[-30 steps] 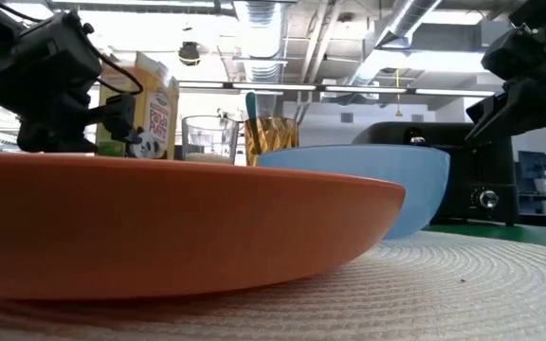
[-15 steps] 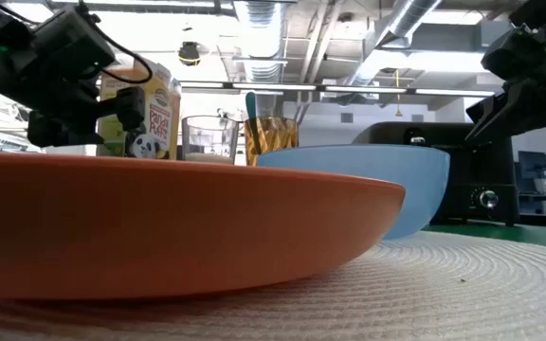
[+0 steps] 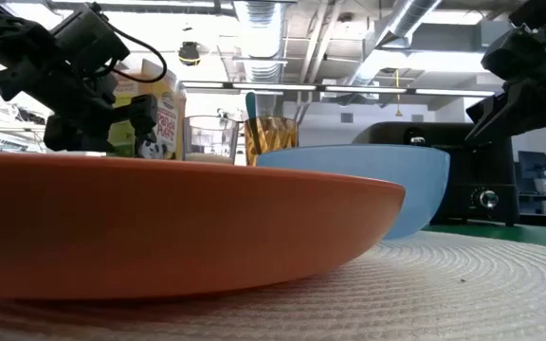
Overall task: Arrange a breakfast setting
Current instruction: Pour the cereal from the cereal box on the blue bowl
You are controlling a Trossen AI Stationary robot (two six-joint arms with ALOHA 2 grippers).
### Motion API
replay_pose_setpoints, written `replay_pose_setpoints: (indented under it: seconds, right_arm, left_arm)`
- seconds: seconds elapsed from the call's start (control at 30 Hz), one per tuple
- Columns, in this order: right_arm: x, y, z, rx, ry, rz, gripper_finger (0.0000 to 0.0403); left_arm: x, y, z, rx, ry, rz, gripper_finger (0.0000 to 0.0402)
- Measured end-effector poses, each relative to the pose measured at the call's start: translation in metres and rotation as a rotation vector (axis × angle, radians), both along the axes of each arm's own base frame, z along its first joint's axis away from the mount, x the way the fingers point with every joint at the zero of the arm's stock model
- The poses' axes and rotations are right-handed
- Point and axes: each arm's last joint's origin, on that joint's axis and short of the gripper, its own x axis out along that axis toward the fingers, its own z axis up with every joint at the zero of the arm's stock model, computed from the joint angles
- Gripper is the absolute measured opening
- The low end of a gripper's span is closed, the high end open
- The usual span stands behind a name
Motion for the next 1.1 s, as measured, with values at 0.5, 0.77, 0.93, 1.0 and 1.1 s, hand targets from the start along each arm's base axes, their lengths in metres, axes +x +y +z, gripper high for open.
replay_pose_setpoints:
  seconds: [0.5,0.77,0.93,1.0,1.1]
  right_arm:
    - [0.0,0.0,0.0,0.0,0.0,0.0,0.0102]
    - [0.0,0.0,0.0,0.0,0.0,0.0,0.0102]
    - [0.0,0.0,0.0,0.0,0.0,0.0,0.0102]
    - [0.0,0.0,0.0,0.0,0.0,0.0,0.0102]
    - [0.0,0.0,0.0,0.0,0.0,0.0,0.0102]
  left_arm:
    - [-0.002,-0.002,-0.001,0.044,0.134,-0.003,0.04]
    - [-0.004,-0.017,-0.001,0.143,0.19,0.004,0.04]
    - [-0.005,-0.022,-0.003,0.132,0.167,-0.018,0.04]
    - [-0.006,-0.023,-0.004,0.126,0.146,-0.017,0.04]
    - [-0.007,-0.023,-0.006,0.11,0.143,-0.021,0.04]
